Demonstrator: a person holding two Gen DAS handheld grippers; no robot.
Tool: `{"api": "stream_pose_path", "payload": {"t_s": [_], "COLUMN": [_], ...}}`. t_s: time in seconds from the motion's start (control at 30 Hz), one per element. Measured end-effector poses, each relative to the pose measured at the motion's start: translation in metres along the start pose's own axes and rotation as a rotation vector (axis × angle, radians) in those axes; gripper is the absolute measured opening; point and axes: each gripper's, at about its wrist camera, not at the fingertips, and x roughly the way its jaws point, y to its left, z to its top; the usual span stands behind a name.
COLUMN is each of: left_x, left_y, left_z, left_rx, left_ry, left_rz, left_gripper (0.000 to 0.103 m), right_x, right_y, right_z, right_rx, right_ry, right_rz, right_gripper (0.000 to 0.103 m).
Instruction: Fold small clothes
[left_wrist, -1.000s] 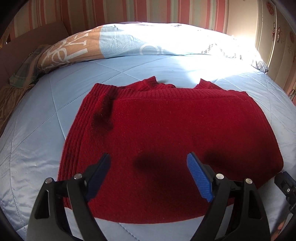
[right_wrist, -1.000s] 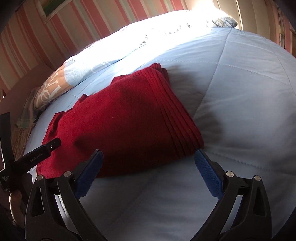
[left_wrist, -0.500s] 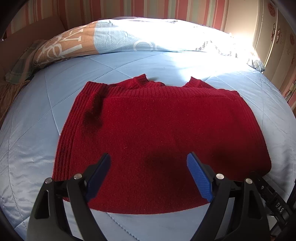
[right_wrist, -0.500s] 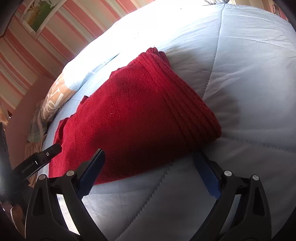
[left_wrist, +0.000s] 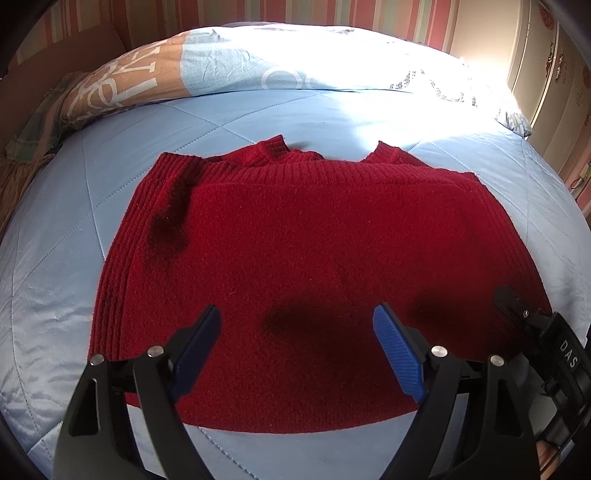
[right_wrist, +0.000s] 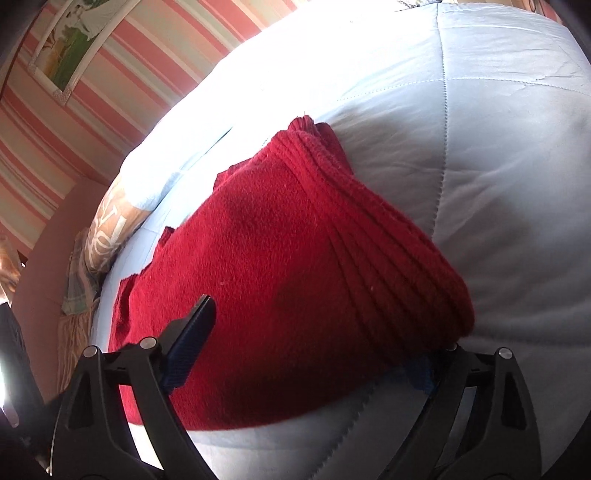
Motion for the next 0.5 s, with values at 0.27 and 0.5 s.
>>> {"api": "stream_pose_path", "payload": {"t_s": [0.27,0.5], "left_x": [0.021,0.038], "left_y": [-0.003,-0.012], "left_z": [-0.005,-0.008], "left_rx": [0.001,0.03], "left_ry": [0.031,0.046], "left_rz": [0.006,0.027], "left_gripper": [0.085,0.085], "right_x": [-0.011,-0.017], "right_y": [-0.017,0.001], "right_z": [0.003,0.004], "right_rx": [0.02,-0.109], "right_ry": [-0.038,-0.052], "right_rz": [-0.001,-0.03], "right_gripper": [0.035,0.016]}}
